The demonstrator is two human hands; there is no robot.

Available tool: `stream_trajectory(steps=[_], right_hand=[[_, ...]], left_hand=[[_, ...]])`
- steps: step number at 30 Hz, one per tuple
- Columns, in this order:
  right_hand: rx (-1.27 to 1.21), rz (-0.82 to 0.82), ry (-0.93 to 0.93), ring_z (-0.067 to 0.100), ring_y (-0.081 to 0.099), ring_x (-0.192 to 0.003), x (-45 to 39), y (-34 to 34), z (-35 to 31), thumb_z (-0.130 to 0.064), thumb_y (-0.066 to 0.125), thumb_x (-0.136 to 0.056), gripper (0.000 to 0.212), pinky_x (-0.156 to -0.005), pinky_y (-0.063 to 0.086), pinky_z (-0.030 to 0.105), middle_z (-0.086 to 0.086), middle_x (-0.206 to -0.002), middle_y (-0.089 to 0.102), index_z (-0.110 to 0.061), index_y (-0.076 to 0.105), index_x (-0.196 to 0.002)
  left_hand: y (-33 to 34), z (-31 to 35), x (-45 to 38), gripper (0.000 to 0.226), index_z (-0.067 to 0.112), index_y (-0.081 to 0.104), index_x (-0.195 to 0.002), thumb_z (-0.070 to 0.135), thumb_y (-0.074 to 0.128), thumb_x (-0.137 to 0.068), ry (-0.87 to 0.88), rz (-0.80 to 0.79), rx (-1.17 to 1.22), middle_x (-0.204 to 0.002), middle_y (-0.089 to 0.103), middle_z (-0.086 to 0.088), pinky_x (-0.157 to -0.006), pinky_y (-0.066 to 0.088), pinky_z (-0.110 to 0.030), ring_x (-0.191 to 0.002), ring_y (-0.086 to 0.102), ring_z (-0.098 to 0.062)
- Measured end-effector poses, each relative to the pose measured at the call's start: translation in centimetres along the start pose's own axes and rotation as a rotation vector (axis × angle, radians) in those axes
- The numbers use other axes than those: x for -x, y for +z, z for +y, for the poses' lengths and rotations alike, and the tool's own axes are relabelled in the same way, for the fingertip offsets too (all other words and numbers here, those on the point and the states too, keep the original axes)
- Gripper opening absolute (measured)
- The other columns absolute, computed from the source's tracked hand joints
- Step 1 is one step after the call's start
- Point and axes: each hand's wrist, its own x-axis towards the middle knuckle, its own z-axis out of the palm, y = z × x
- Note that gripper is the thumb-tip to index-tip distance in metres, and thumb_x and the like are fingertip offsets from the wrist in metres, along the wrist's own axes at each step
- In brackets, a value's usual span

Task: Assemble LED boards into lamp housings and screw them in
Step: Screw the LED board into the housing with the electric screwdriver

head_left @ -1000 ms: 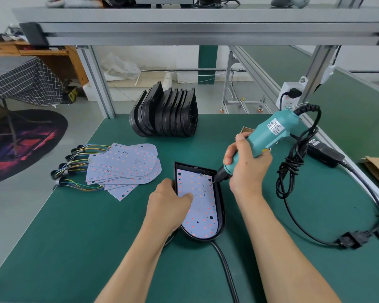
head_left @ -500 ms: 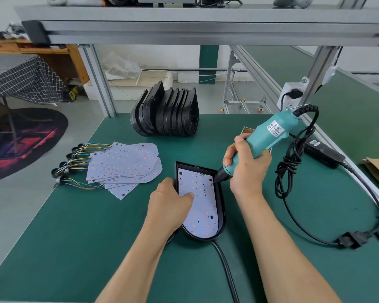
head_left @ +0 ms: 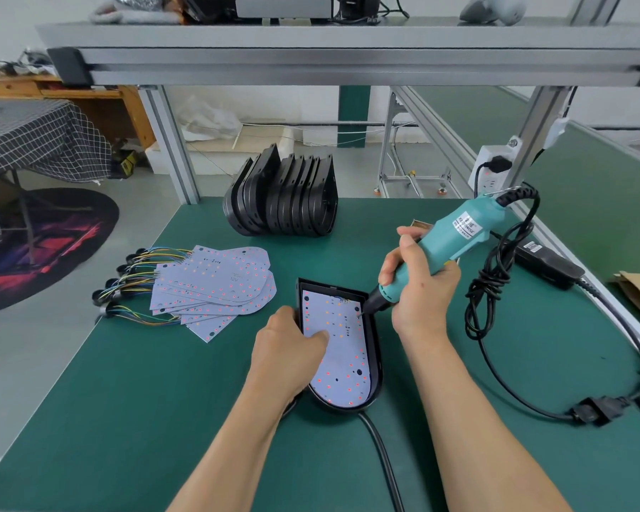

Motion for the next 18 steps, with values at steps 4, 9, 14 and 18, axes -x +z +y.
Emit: stream_trajectory(steps=[4, 9, 14, 18], right_hand=[[-0.044, 0.02, -0.002, 0.022, 0.044, -0.043, -0.1, -0.2, -0.6, -0.022, 0.065, -0.091, 0.009, -0.051, 0.037, 0.028, 0.003, -0.057, 0.053, -0.015, 0.066, -0.096], [-0.11, 0.022, -0.035, 0.022, 0.043, -0.044, -0.4, -0.7, -1.8, -0.022, 0.064, -0.091, 0.008, -0.052, 0.037, 0.03, 0.009, -0.056, 0.052, -0.016, 0.068, -0.095], [-0.332, 0.169, 0.043, 0.017, 0.04, -0.048, -1.3, -2.2, -3.2, -0.021, 0.061, -0.092, 0.009, -0.052, 0.035, 0.027, 0.003, -0.058, 0.049, -0.016, 0.067, -0.098], [-0.467, 0.213, 0.14, 0.012, 0.039, -0.05, -1.6, -4.0, -3.5, -0.025, 0.056, -0.098, 0.012, -0.053, 0.038, 0.025, -0.002, -0.062, 0.048, -0.016, 0.063, -0.101]], left_hand=[[-0.1, 0.4, 0.2, 0.021, 0.017, 0.054, -0.091, 0.032, 0.068, -0.087, 0.01, -0.006, -0.019, -0.093, 0.063, 0.001, -0.061, 0.042, -0.03, -0.086, 0.061, -0.019], [-0.2, 0.0, 0.3, 0.024, 0.015, 0.056, -0.094, 0.034, 0.069, -0.087, -0.017, -0.012, -0.014, -0.095, 0.064, 0.001, -0.065, 0.046, -0.031, -0.086, 0.062, -0.018], [-0.6, -0.1, 0.1, 0.034, 0.014, 0.063, -0.094, 0.046, 0.072, -0.084, -0.066, -0.065, 0.049, -0.096, 0.07, -0.002, -0.076, 0.059, -0.038, -0.085, 0.068, -0.021], [-1.8, 0.3, 0.3, 0.061, 0.012, 0.061, -0.098, 0.069, 0.07, -0.079, -0.081, -0.037, -0.037, -0.102, 0.068, 0.005, -0.082, 0.054, -0.035, -0.095, 0.065, -0.018]])
